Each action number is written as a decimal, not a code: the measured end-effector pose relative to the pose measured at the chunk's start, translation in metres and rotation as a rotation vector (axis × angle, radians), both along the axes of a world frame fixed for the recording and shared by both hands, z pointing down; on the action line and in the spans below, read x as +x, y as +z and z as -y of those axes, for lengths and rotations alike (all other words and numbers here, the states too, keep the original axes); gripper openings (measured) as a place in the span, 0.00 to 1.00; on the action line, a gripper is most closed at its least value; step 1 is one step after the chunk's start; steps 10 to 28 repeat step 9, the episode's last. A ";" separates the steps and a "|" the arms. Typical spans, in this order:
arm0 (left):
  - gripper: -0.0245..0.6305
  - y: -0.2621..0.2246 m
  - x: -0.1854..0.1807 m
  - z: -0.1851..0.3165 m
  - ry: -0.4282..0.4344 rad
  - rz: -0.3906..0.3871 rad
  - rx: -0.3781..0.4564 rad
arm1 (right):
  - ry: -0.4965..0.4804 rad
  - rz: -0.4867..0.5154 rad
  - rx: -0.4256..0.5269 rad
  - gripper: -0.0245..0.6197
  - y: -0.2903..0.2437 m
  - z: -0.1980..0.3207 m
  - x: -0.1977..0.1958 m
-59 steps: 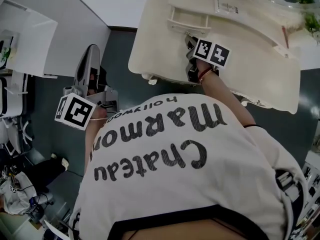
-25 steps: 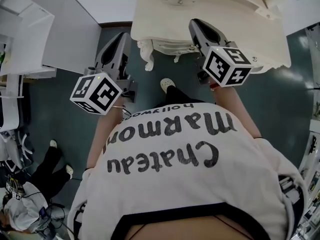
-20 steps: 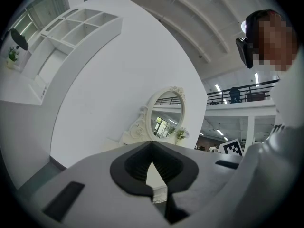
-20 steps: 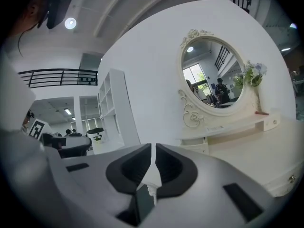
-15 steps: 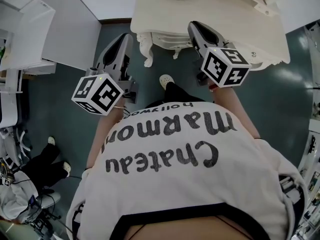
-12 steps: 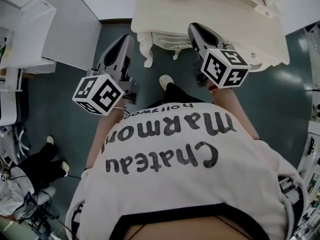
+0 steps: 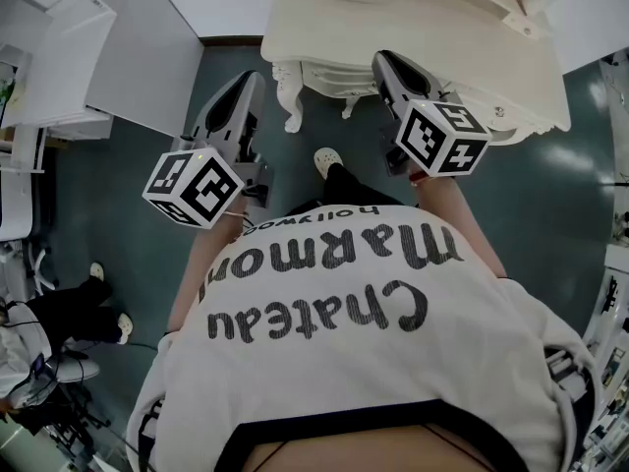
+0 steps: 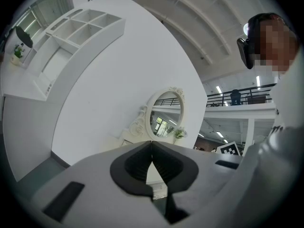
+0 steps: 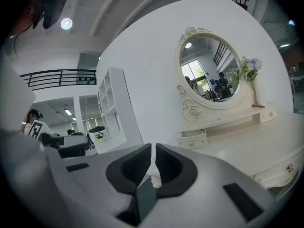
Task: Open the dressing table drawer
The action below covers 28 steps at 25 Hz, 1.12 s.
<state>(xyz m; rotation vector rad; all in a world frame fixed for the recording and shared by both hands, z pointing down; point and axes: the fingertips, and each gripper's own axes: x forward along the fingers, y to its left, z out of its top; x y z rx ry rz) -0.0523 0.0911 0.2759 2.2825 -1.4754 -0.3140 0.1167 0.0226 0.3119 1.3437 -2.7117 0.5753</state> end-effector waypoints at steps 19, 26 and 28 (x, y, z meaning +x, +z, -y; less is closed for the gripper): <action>0.07 0.005 0.000 0.000 -0.005 -0.002 -0.001 | -0.009 -0.005 -0.008 0.11 0.008 0.000 -0.002; 0.07 0.005 0.000 0.000 -0.005 -0.002 -0.001 | -0.009 -0.005 -0.008 0.11 0.008 0.000 -0.002; 0.07 0.005 0.000 0.000 -0.005 -0.002 -0.001 | -0.009 -0.005 -0.008 0.11 0.008 0.000 -0.002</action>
